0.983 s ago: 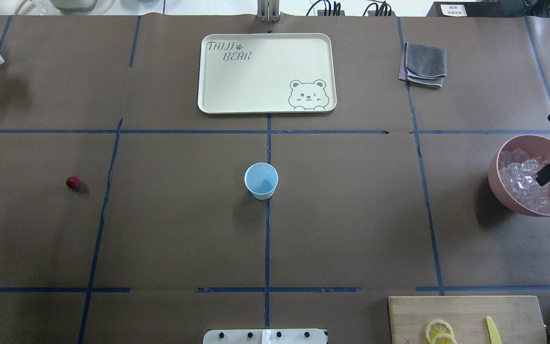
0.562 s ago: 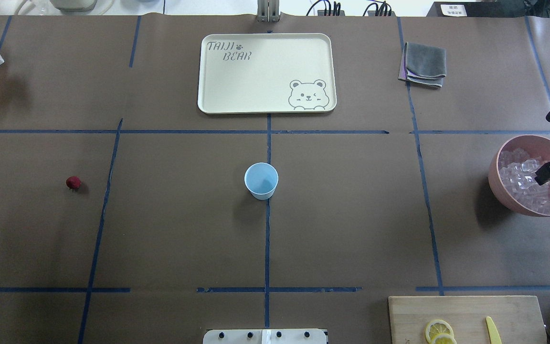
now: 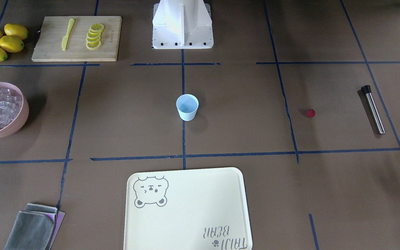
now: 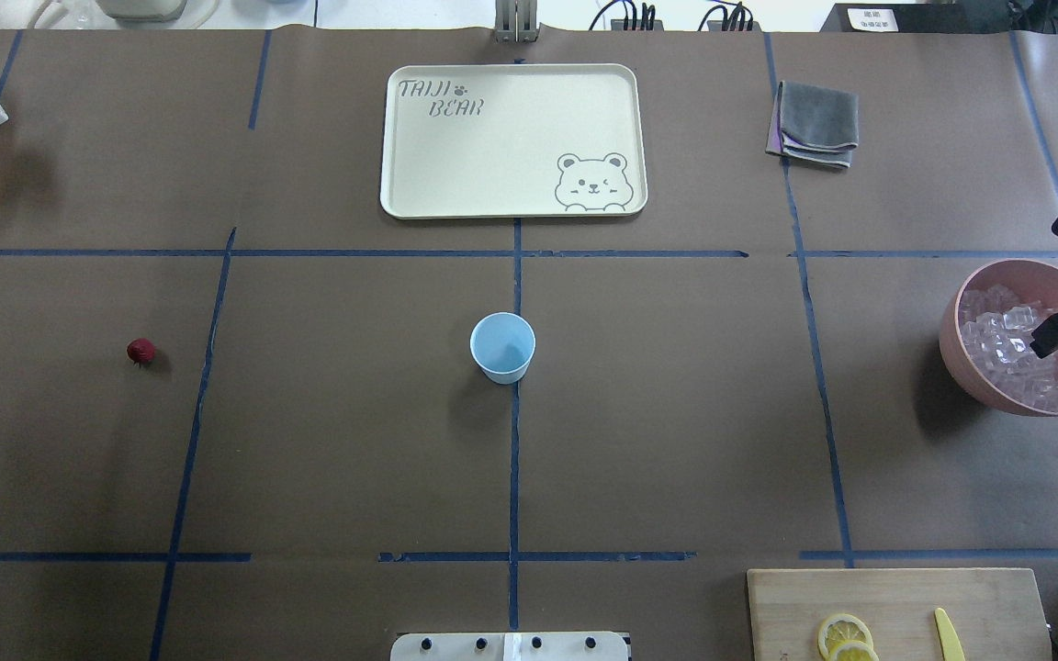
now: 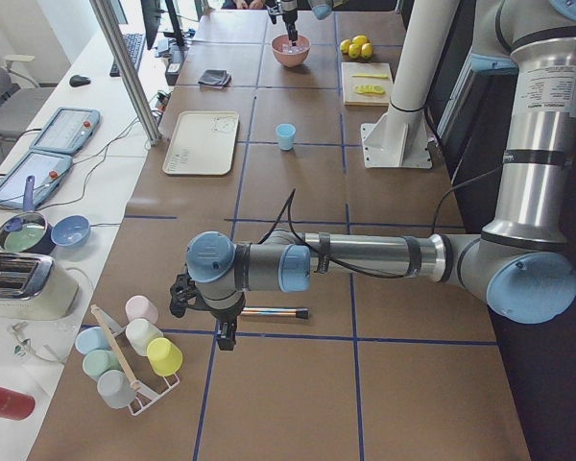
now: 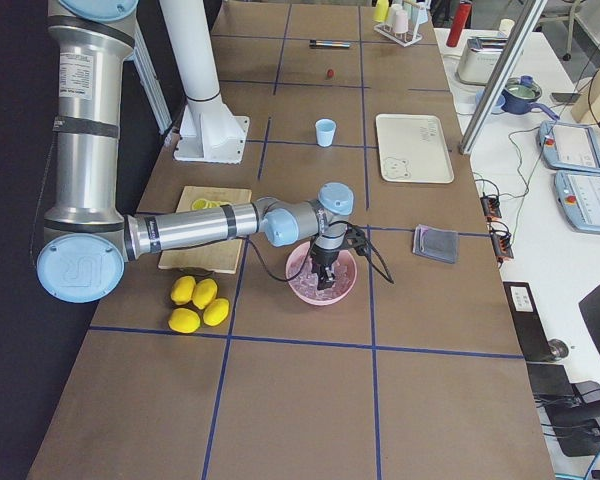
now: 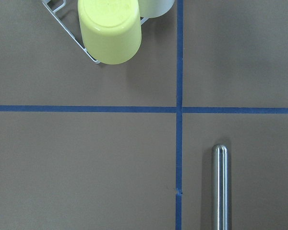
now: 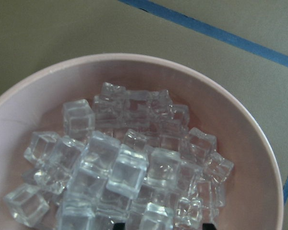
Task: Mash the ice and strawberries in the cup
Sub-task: 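Lower the right gripper into the pink bowl and grasp an ice cube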
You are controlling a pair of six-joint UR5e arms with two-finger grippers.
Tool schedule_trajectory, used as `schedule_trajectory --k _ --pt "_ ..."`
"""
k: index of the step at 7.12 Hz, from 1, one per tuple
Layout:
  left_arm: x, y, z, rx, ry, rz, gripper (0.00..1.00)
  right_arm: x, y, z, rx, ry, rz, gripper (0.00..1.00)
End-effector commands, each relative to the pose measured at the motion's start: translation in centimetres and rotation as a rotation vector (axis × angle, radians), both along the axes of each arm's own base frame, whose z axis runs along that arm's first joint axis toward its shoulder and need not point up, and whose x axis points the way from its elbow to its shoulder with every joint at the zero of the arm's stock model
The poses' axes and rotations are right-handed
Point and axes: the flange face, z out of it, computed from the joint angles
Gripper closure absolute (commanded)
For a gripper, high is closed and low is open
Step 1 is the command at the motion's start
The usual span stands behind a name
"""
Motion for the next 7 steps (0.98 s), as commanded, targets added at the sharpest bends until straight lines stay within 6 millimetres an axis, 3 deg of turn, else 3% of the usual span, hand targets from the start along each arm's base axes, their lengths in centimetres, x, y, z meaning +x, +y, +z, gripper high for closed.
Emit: schedule_trajectory --k 1,3,4,6,7 --pt "0.01 -0.05 -0.20 0.004 0.001 0.000 0.00 0.01 0.03 0.03 -0.001 0.000 0.001 0.38" --pt "0.00 -0.14 -0.49 0.008 0.001 0.000 0.00 0.04 0.09 0.10 -0.003 0.001 0.001 0.39" --pt "0.00 -0.14 -0.49 0.008 0.001 0.000 0.00 0.04 0.09 0.10 -0.003 0.001 0.001 0.46" --pt "0.00 -0.13 -0.41 0.007 0.001 0.000 0.00 0.00 0.03 -0.07 0.001 -0.003 -0.001 0.98" --pt "0.00 -0.13 -0.41 0.007 0.001 0.000 0.00 -0.06 -0.08 -0.37 0.005 -0.005 0.002 1.00"
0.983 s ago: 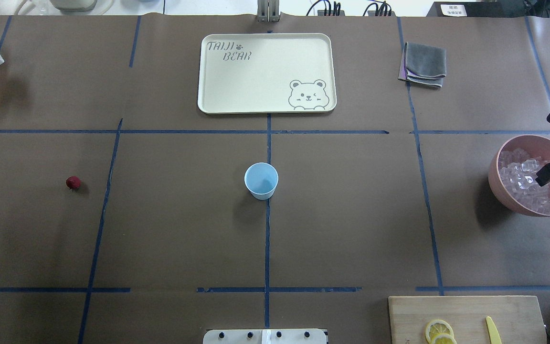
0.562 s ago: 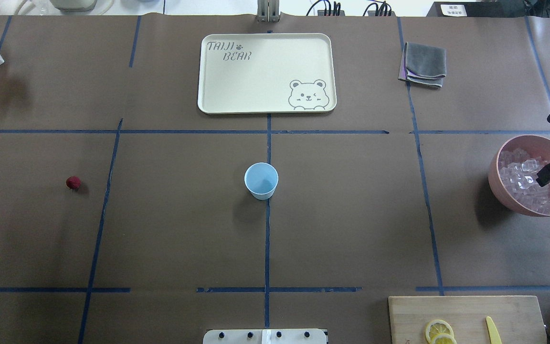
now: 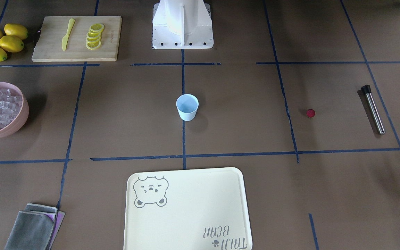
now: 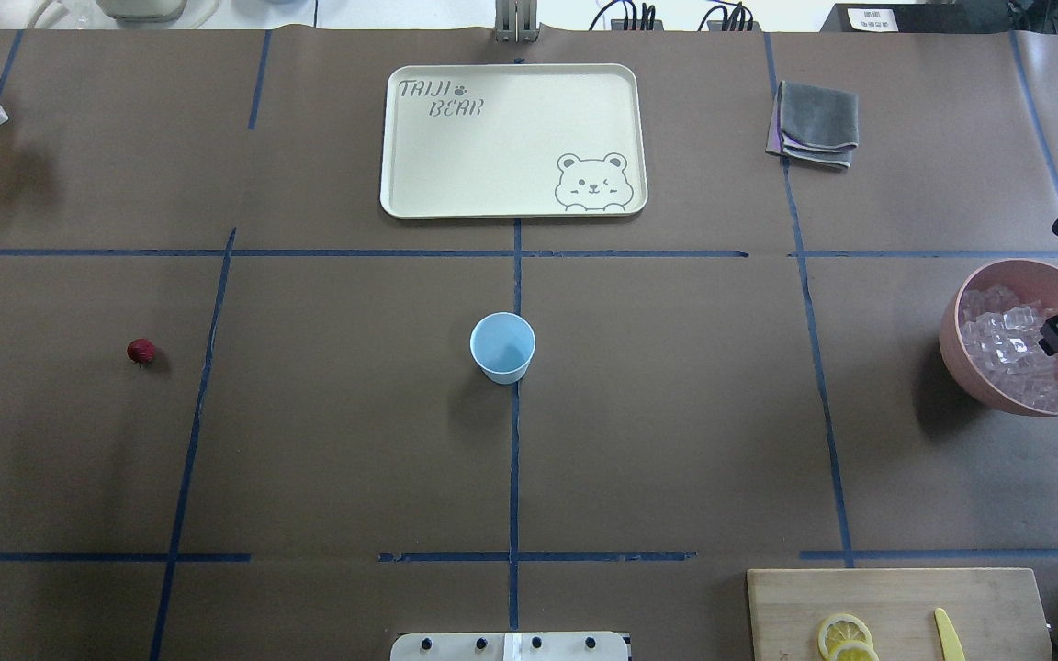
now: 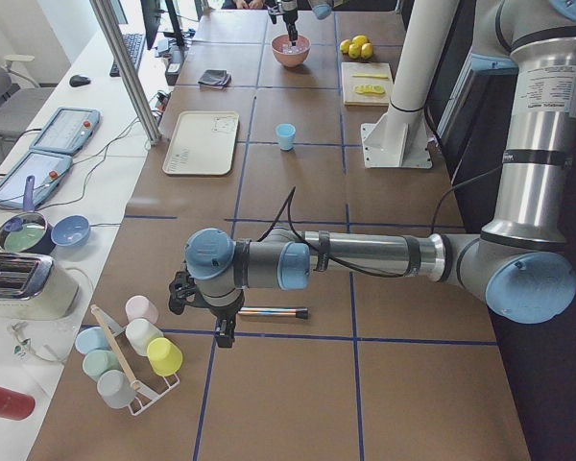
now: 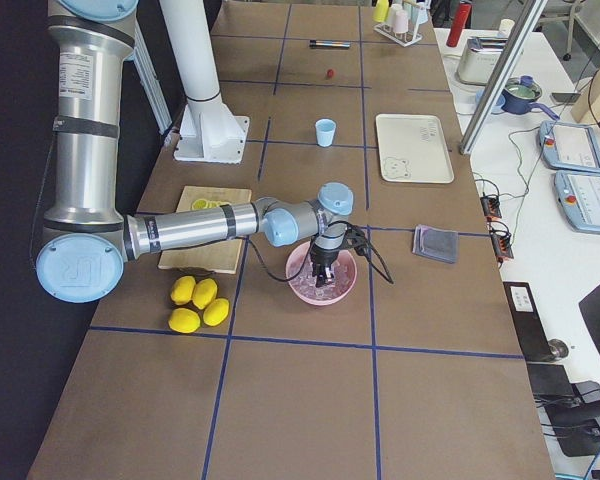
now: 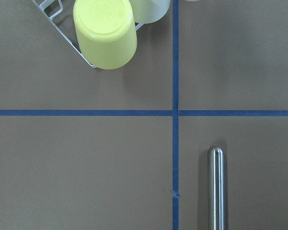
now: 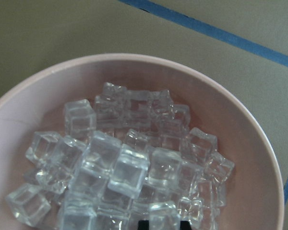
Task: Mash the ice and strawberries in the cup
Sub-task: 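Lower the right gripper into the pink bowl and grasp an ice cube, then carry the ice cube with the right gripper over the light-blue cup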
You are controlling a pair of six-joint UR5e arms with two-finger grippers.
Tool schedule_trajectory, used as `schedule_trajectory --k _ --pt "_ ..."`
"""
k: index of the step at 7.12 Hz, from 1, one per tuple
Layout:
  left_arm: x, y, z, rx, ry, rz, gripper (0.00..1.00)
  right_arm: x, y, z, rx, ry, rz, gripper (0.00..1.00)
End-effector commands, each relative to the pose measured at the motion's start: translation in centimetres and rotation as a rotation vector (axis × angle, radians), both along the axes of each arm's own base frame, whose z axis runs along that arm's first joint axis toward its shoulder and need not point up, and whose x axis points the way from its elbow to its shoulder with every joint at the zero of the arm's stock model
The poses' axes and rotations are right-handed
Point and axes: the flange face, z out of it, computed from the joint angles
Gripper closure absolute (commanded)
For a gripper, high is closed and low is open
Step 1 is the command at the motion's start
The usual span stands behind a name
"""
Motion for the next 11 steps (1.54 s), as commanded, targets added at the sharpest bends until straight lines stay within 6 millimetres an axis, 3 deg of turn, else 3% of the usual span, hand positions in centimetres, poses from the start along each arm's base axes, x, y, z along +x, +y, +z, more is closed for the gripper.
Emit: schedule_trajectory --k 1,2,4,5,6,9,10,11 --pt "-0.1 0.0 0.0 0.001 0.000 -0.002 0.00 0.0 -0.1 -0.5 0.005 -0.003 0.005 1.00" --pt "0.0 0.0 -0.1 0.001 0.000 -0.001 0.00 0.6 0.6 -1.2 0.016 -0.006 0.008 1.00" --pt "0.0 0.0 -0.3 0.003 0.000 -0.002 0.00 4.4 4.8 -2.3 0.020 -0.006 0.039 1.00" --pt "0.0 0.0 -0.3 0.003 0.000 -0.002 0.00 6.1 5.8 -3.2 0.028 -0.011 0.068 1.00" --pt "0.0 0.0 -0.3 0.003 0.001 -0.002 0.00 6.8 5.4 -4.3 0.033 -0.046 0.088 1.00" --pt "0.2 0.0 -0.3 0.003 0.023 -0.002 0.00 3.9 -0.3 -11.5 0.098 -0.163 0.114 1.00" --pt "0.2 0.0 -0.3 0.003 0.023 -0.002 0.00 2.2 -3.0 -15.8 0.077 -0.213 0.151 1.00" --pt "0.2 0.0 -0.4 0.004 0.024 -0.002 0.00 -1.6 -4.4 -20.4 0.017 -0.245 0.162 1.00"
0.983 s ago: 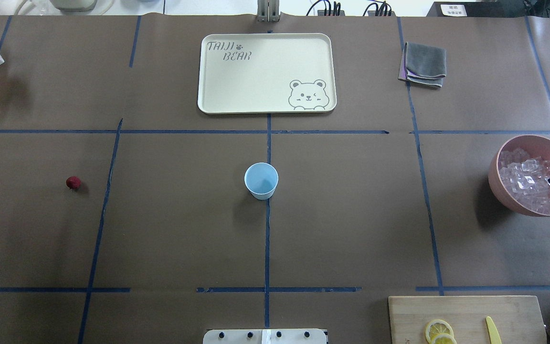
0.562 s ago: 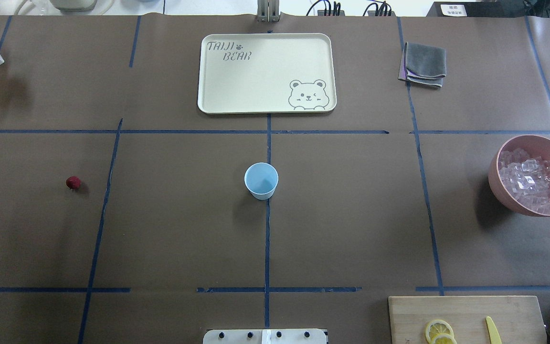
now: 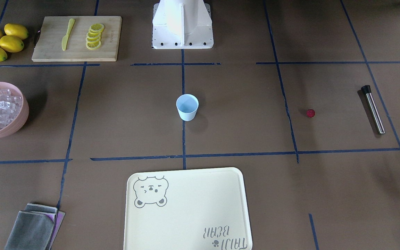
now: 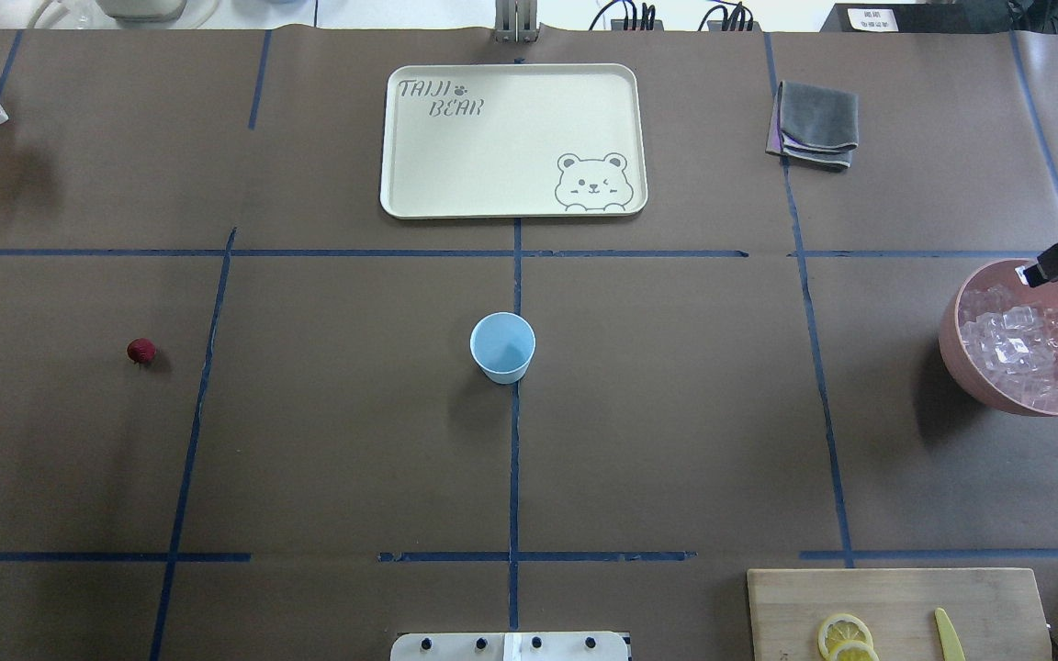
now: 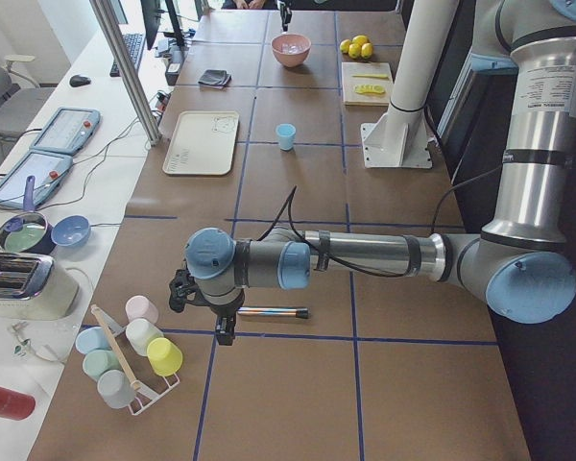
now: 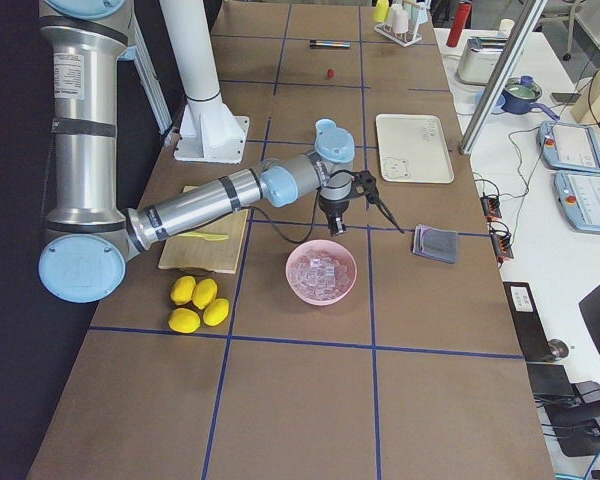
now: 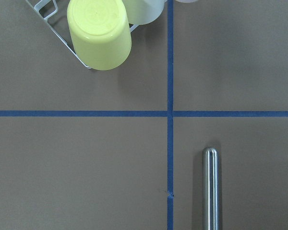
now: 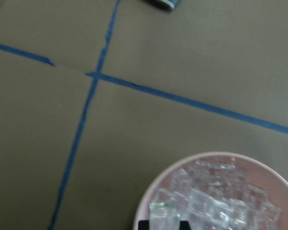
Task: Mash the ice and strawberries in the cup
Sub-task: 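Carry the ice cube with the right gripper over the light-blue cup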
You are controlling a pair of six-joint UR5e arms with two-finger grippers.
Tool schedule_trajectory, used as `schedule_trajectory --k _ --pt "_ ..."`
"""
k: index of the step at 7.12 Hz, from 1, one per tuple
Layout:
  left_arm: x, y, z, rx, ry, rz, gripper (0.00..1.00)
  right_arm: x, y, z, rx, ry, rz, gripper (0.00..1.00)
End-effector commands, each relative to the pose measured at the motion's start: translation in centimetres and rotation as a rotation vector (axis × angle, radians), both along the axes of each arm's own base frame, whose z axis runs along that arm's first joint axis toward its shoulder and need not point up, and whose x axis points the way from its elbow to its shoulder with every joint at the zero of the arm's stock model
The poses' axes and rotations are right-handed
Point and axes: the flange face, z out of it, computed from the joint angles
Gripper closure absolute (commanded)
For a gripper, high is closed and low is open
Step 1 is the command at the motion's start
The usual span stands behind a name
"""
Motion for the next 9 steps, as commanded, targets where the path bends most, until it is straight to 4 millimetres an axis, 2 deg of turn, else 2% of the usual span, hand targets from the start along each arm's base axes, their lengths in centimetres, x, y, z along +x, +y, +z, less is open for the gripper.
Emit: schedule_trajectory --k 1,2,3,4,6,7,8,9 --pt "0.0 0.0 0.0 0.000 0.003 0.000 0.00 -8.3 -2.2 -9.8 -0.098 -0.082 0.034 1.00" --pt "0.0 0.0 -0.1 0.001 0.003 0.000 0.00 -13.6 -1.2 -13.8 -0.130 -0.097 0.051 1.00" --pt "0.0 0.0 -0.1 0.001 0.003 0.000 0.00 -20.2 0.6 -17.2 -0.143 -0.081 0.069 1.00" --pt "0.0 0.0 -0.1 0.001 0.003 0.000 0.00 -25.7 2.6 -20.9 -0.162 -0.051 0.106 1.00" --pt "0.0 0.0 -0.1 0.001 0.003 0.000 0.00 -34.2 3.8 -26.6 -0.158 -0.019 0.140 1.00" --pt "0.0 0.0 0.0 0.000 0.003 0.000 0.00 -37.7 3.7 -28.5 -0.145 -0.004 0.151 1.00" --pt "0.0 0.0 0.0 0.000 0.003 0.000 0.00 -39.1 4.8 -29.0 -0.145 -0.003 0.147 1.00" --pt "0.0 0.0 0.2 -0.002 0.003 0.001 0.00 -40.6 5.1 -30.1 -0.126 0.002 0.153 0.99"
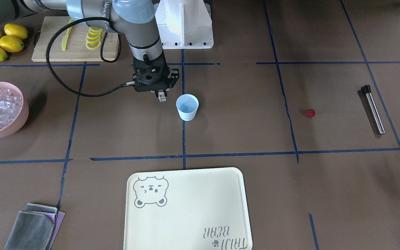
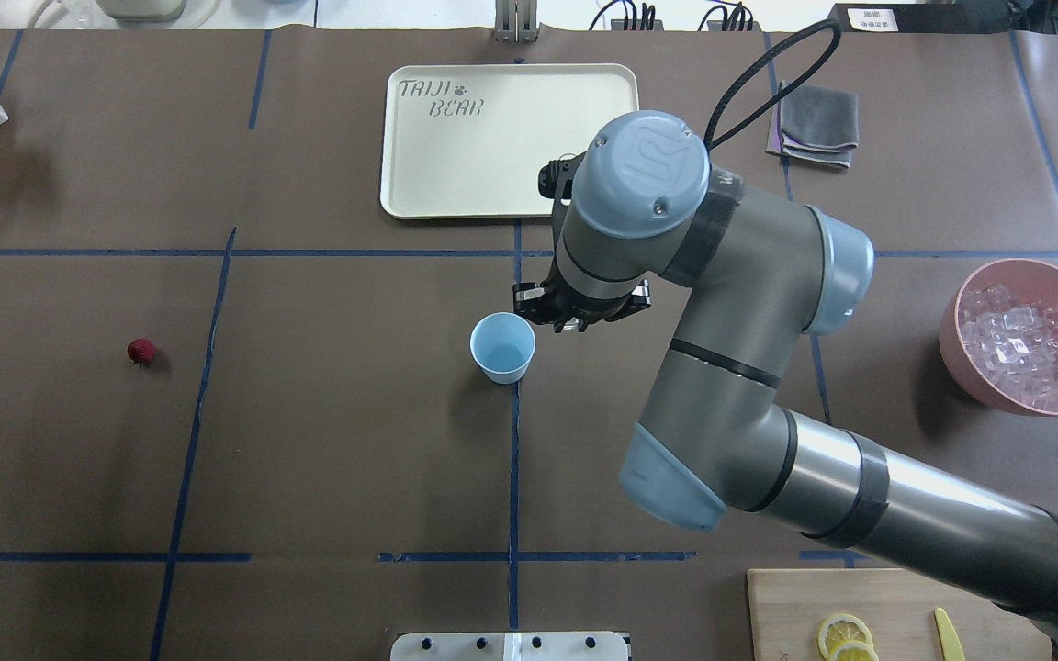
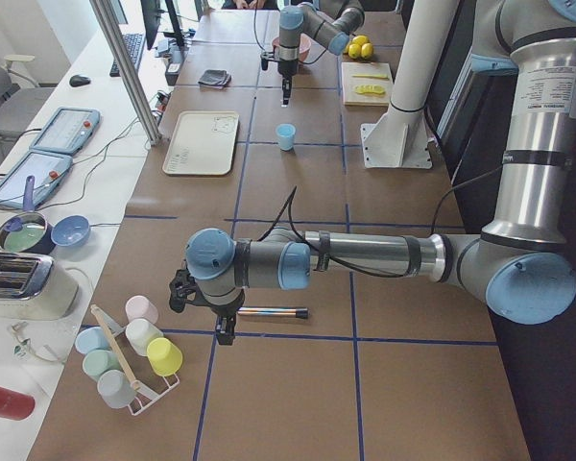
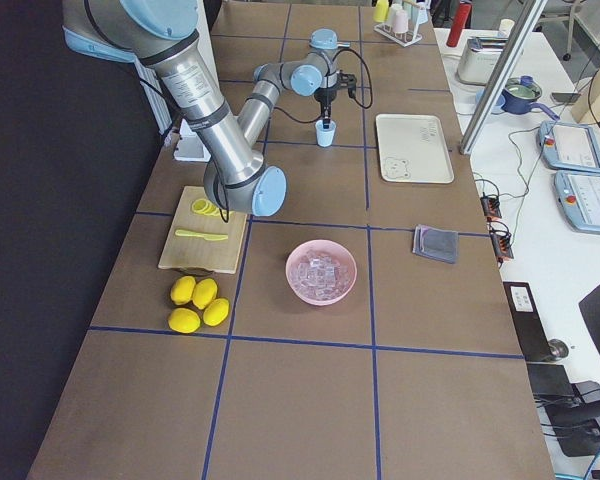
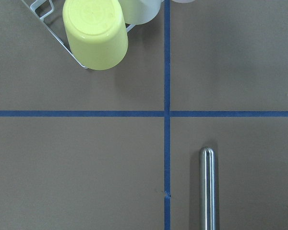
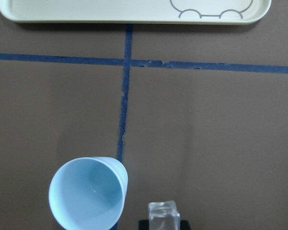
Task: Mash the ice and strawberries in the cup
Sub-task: 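Carry the ice cube with the right gripper over the light-blue cup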
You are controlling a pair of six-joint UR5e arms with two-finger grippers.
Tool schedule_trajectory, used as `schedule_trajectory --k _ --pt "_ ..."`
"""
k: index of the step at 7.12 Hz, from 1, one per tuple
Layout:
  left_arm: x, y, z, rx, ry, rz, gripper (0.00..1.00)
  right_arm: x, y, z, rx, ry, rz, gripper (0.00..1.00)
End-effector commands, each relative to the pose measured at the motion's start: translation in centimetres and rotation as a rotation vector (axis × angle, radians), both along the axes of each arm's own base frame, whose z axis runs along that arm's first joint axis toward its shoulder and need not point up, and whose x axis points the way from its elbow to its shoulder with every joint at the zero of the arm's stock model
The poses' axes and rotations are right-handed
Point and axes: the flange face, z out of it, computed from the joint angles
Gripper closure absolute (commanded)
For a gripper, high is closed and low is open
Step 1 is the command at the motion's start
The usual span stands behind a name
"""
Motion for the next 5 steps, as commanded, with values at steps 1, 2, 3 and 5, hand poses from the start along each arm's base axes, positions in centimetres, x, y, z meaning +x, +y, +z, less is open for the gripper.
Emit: schedule_trajectory --k 1,2,3,5 --pt "0.0 0.0 0.0 0.000 0.000 0.001 0.00 -4.5 -0.3 -3.1 0.004 0.017 0.013 0.99" --pt "0.0 0.0 0.0 0.000 0.000 0.001 0.00 -5.4 -0.5 -3.4 -0.001 0.024 0.011 0.99" --pt "0.0 0.0 0.0 0.000 0.000 0.001 0.00 -5.7 -0.6 -3.2 -0.004 0.031 0.009 0.98" --pt "0.0 0.0 0.0 0.000 0.000 0.001 0.00 -6.2 0.0 -3.2 -0.004 0.031 -0.002 0.96"
